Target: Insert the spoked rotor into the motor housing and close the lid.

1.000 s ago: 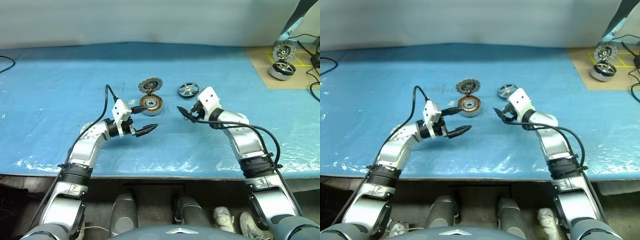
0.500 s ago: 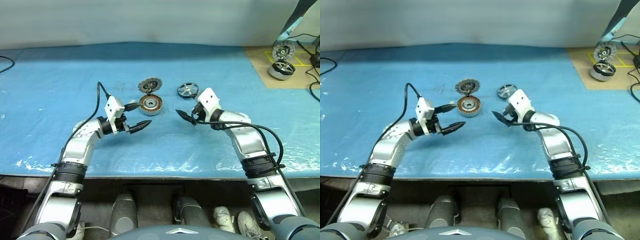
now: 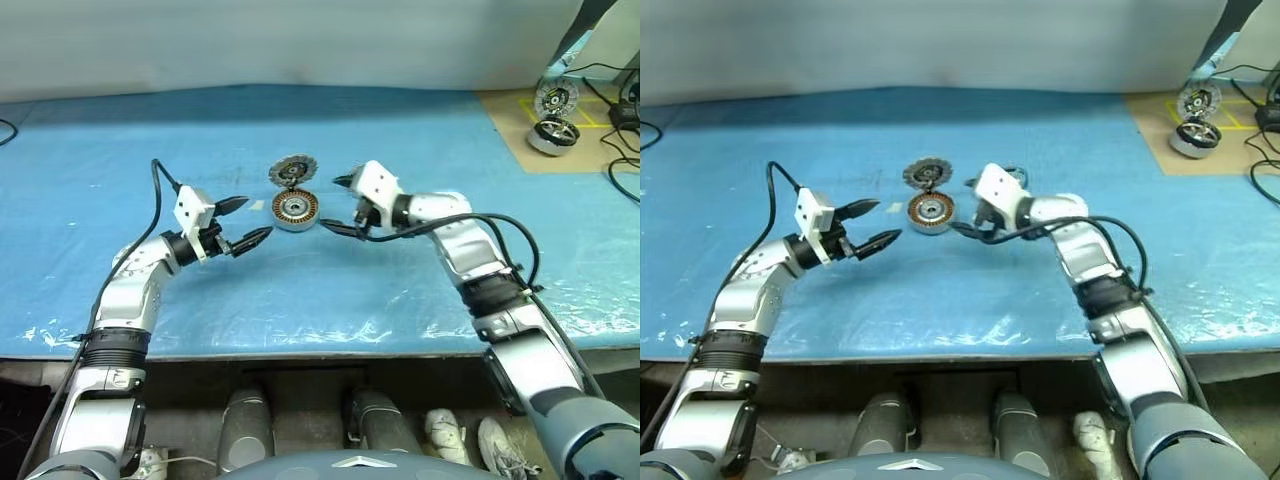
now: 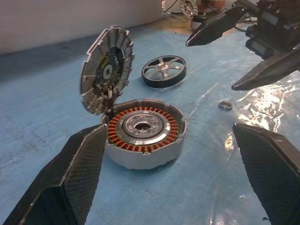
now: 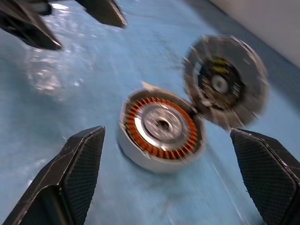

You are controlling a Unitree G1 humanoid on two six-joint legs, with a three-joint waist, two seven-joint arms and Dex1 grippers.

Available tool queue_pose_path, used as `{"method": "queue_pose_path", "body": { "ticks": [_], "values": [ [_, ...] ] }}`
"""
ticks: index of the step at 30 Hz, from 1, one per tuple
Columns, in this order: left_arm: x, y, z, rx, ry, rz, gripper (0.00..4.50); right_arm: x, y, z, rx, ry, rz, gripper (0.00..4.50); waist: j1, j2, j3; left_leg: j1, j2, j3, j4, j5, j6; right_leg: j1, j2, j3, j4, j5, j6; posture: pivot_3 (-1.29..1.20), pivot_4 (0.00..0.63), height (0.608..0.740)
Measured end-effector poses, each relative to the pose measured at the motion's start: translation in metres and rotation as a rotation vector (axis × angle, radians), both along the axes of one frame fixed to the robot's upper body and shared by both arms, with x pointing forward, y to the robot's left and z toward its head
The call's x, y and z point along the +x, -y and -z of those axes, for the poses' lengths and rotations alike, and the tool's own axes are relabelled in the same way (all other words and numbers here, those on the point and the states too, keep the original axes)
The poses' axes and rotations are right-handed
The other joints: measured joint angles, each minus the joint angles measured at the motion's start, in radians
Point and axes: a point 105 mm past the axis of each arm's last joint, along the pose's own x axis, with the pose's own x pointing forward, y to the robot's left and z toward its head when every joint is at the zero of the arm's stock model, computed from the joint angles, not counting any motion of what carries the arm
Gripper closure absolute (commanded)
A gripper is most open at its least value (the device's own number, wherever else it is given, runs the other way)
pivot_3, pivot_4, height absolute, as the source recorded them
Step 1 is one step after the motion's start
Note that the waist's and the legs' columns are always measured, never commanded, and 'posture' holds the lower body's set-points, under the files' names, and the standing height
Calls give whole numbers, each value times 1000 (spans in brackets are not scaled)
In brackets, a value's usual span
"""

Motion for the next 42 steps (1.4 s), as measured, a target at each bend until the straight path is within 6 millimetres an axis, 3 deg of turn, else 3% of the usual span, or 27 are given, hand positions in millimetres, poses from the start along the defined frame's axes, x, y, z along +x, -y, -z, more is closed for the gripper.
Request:
{"method": "queue_pose_path", "body": {
  "ticks": [3, 8, 20, 28, 37, 40, 42],
  "values": [
    [-1, 0, 3, -8, -4, -12, 21, -1, -33, 6, -22, -52, -105, 0, 0, 0, 0, -2, 0, -1, 0, 0, 0, 0, 0, -3, 1, -1, -2, 0, 150, 740],
    [-6, -1, 16, -17, -32, -38, 21, 9, -47, 28, -79, -175, -123, 0, 6, 0, 0, -9, 0, -3, 1, 0, 1, 0, -6, -16, 1, -3, -6, 0, 150, 740],
    [-15, 2, 15, -15, -14, -53, 21, 21, -40, 33, -111, -155, -105, 0, 4, 0, 0, -12, 0, -7, 4, 2, 5, 0, -11, -20, 3, -6, -10, 0, 150, 740],
    [-15, 8, 16, -24, -14, -45, 21, 32, -26, 49, -185, -103, -15, 0, 5, 0, 0, -13, 0, -7, 4, 3, 6, 0, -12, -20, 3, -6, -10, 0, 150, 740],
    [-14, 13, 23, -19, -34, -37, 21, 36, -23, 49, -270, -40, -14, 0, 4, 0, 0, -13, 0, -7, 4, 3, 6, -1, -12, -21, 3, -6, -10, 0, 150, 740],
    [-14, 15, 25, -22, -36, -34, 0, 36, -23, 52, -326, 13, -20, 563, 4, 0, 0, -13, 0, -7, 4, 3, 6, -1, -12, -21, 3, -6, -10, 0, 150, 740],
    [-14, 16, 27, -26, -39, -32, 0, 36, -23, 51, -361, 37, -34, 1262, 4, 0, 0, -13, 0, -7, 4, 3, 6, 0, -12, -21, 3, -6, -10, 0, 150, 740]
  ]
}}
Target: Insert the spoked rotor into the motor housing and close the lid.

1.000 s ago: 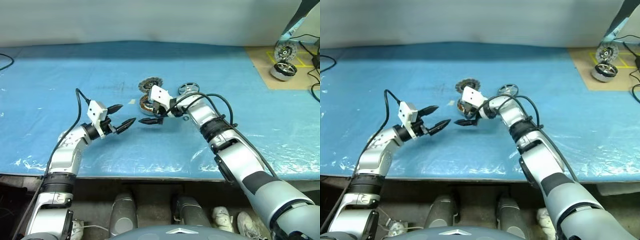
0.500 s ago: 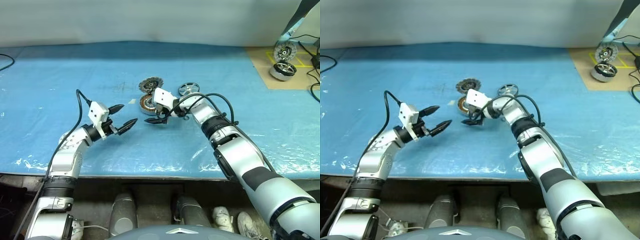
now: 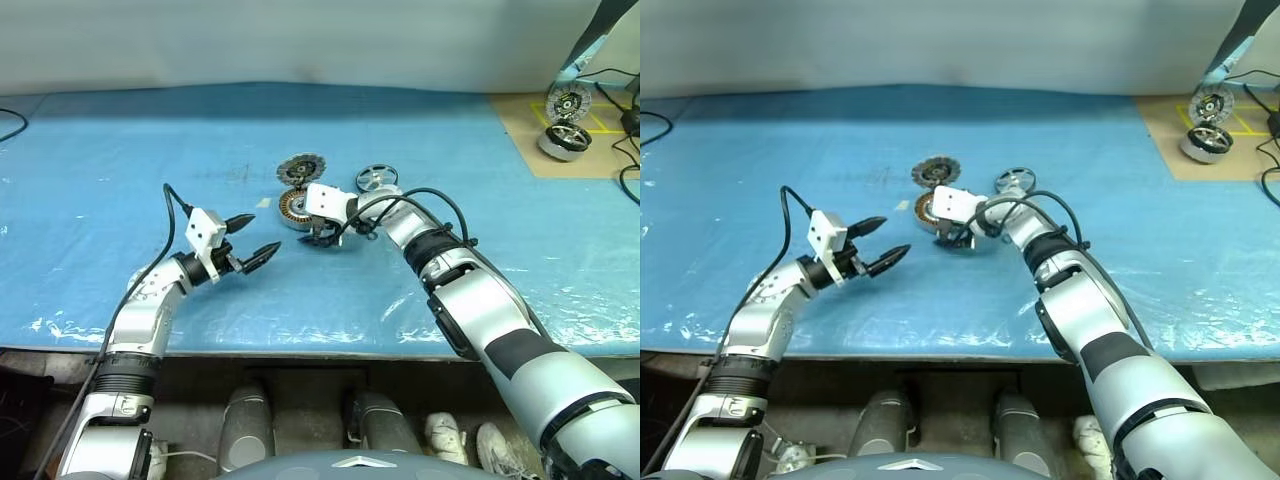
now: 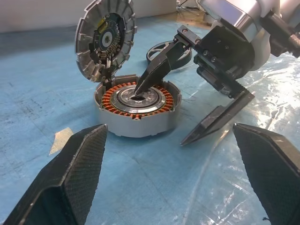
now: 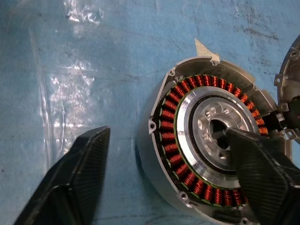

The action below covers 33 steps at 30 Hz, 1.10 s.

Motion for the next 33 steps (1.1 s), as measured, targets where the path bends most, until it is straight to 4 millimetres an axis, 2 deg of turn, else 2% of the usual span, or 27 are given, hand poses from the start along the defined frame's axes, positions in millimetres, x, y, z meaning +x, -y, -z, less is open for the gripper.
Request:
{"method": "queue_pose_path", "body": {
  "ticks": [3, 12, 19, 27, 30, 33],
  "values": [
    [1, 3, 0, -1, 5, 5, 0, 1, -4, -3, -33, 31, -9, 2287, -1, 0, 0, 1, 0, 0, 0, 0, 0, 0, 0, 0, 1, 0, 0, 0, 150, 740],
    [2, 5, 3, -4, 0, 5, 0, 0, -8, -6, -106, 46, -37, 2287, 0, 0, 0, 3, 0, 0, 0, 0, 1, 2, -1, 0, 1, 0, 0, 0, 150, 740],
    [1, 7, 4, -7, -3, 10, 0, -10, 4, -11, -147, -53, -75, 2287, 3, 0, 0, 1, 0, 0, -1, 0, 1, 2, -1, 0, 0, 0, 1, 0, 150, 740],
    [-2, 8, 8, -1, -16, 20, 0, -64, 43, -7, -146, -306, -32, 2287, 12, 0, 0, 2, -1, -10, -1, 0, 1, 3, -1, -2, -1, 3, 5, 0, 150, 740],
    [-2, 9, 10, -24, -47, 25, 0, -77, 43, -5, -147, -351, -6, 2287, 6, 0, 0, 5, -1, -11, -1, 0, 0, 5, 0, 0, -1, 0, 1, 0, 150, 740],
    [-1, 13, 7, -56, -66, 35, 0, -76, 38, -2, -132, -358, 44, 2287, 0, -1, 0, 10, -1, -11, -1, 0, 0, 8, 0, 2, -1, 0, 0, 0, 150, 740]
  ]
}}
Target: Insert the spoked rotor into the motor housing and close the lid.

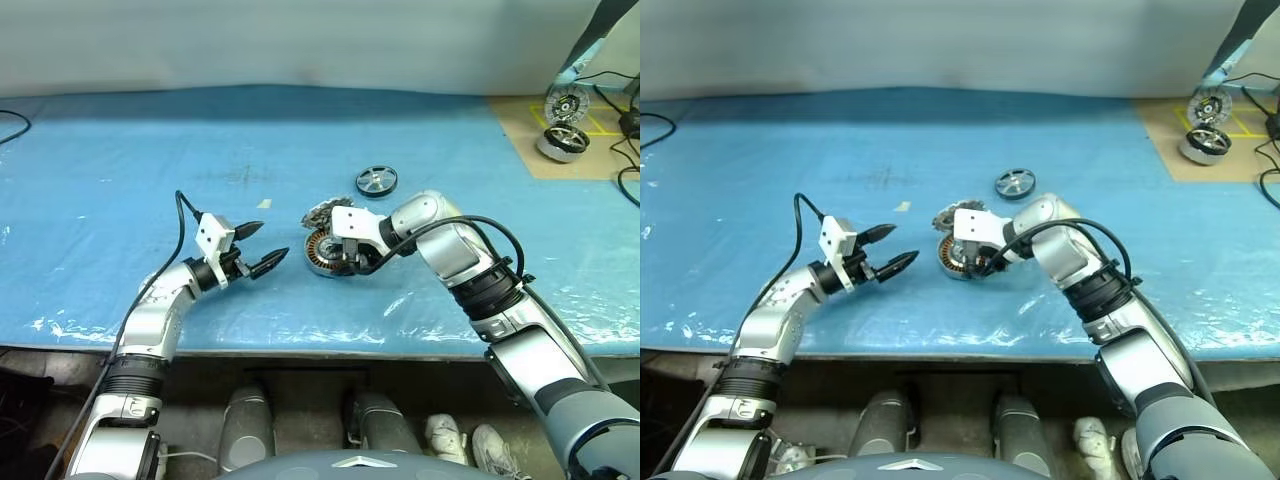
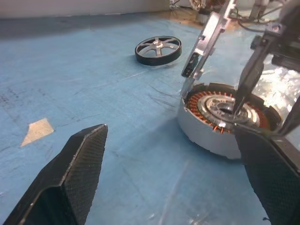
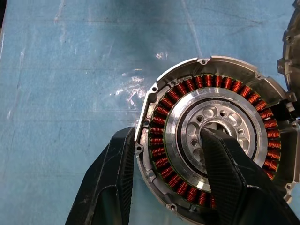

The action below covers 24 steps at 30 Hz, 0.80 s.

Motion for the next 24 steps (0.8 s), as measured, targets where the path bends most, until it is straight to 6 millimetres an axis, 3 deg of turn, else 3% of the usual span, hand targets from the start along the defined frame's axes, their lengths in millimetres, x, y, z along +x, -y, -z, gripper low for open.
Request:
{"method": "queue_pose_path", "body": {
  "ticks": [5, 14, 17, 21, 24],
  "values": [
    [0, -3, -3, 29, 13, 14, 0, 6, -10, 3, 14, 7, 80, 2287, -3, 0, 0, 14, -1, 0, -5, 0, 0, 11, 0, 3, -2, -1, 0, 0, 150, 740],
    [3, 1, -8, 46, 34, 24, 0, 17, -14, 1, 6, 17, 174, 2287, 1, 0, 0, 15, -2, 1, -6, 0, 0, 12, -1, 3, -4, -1, 1, 0, 150, 740],
    [2, 4, -7, 48, 34, 34, 0, 18, -15, 1, 22, 3, 180, 1655, 1, 0, 0, 14, -2, 1, -7, 0, 0, 12, -1, 3, -6, -1, 1, 0, 150, 740],
    [3, 5, -7, 50, 35, 35, 0, 15, -17, 0, 49, -27, 173, 334, 1, 0, 0, 13, -2, 1, -10, 0, -1, 11, -1, 2, -9, -1, 1, 0, 150, 740],
    [3, 5, -7, 51, 37, 35, 0, 12, -16, -2, 67, -54, 159, 334, 2, 0, 0, 12, -2, 1, -11, 0, -1, 12, -1, 2, -12, -1, 1, 0, 150, 740]
  ]
}}
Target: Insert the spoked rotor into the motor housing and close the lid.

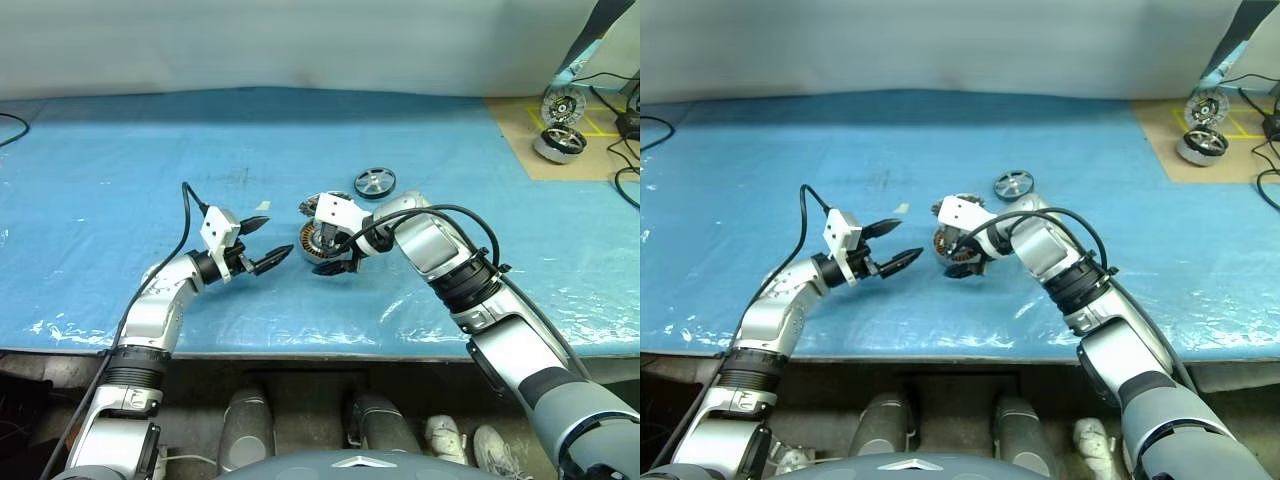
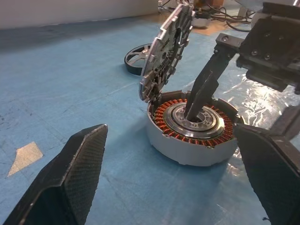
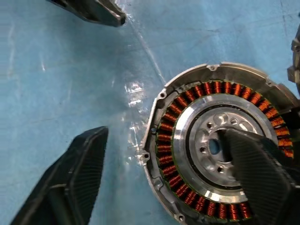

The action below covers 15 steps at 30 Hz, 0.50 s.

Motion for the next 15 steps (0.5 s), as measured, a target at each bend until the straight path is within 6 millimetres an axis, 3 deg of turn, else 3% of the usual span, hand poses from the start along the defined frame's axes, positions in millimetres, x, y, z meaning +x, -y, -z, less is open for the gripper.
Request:
{"method": "queue_pose_path", "body": {
  "ticks": [10, 15],
  "values": [
    [1, 1, -1, 2, 1, 6, 0, -14, 22, -20, 185, -80, -26, 334, 5, 0, 0, -5, 1, -1, -3, 0, 0, -2, 1, -4, -5, 3, 5, 0, 150, 740],
    [0, 1, -1, 13, 3, 22, 0, -24, 47, -25, 261, -45, -4, 334, 11, 0, 0, -5, 0, -1, -3, 0, 0, -1, 0, -4, -5, 3, 5, 0, 150, 740]
  ]
}}
